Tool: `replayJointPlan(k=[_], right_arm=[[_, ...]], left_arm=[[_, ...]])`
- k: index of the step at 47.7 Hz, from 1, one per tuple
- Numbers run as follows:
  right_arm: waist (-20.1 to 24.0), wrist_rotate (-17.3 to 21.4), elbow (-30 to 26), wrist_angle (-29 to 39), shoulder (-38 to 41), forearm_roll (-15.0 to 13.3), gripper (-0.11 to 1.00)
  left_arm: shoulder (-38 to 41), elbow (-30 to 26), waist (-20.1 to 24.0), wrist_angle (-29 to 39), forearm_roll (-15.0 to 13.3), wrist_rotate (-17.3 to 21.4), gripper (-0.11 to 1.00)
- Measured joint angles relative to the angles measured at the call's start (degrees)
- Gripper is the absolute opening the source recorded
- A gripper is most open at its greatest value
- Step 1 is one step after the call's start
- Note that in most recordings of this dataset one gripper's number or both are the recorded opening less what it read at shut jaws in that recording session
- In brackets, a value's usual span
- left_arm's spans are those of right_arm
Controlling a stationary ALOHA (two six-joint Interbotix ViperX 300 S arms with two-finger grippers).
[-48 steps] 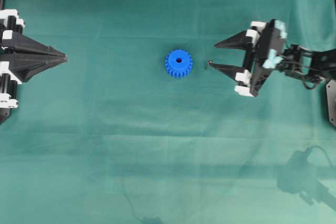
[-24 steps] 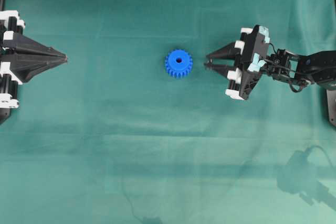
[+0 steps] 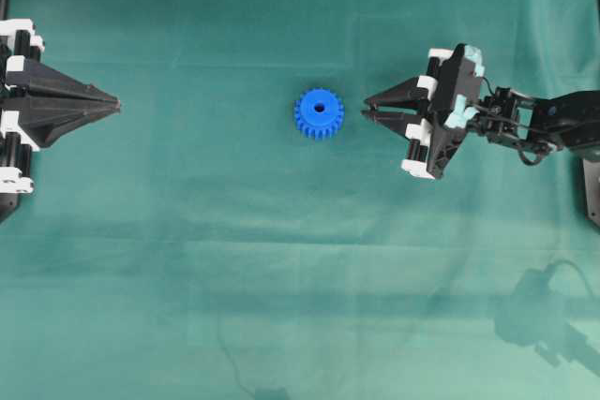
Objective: Insert the shaft placed at a random location into the center hole of the small gear at another random location.
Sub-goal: 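Lower the right gripper and close it on the metal shaft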
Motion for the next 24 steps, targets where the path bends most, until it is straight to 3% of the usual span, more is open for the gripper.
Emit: replayJointPlan(k=[11, 24], right_arm=[[0.00, -1.14, -1.49, 6.42, -7.21, 0.09, 0.25], [0.00, -1.49, -2.99, 8.35, -7.82, 0.00, 0.25]], left_arm=[[0.00, 0.00, 0.00, 0.26, 0.00, 0.00, 0.00], [0.00, 0.00, 0.00, 0.62, 0.00, 0.00, 0.00]])
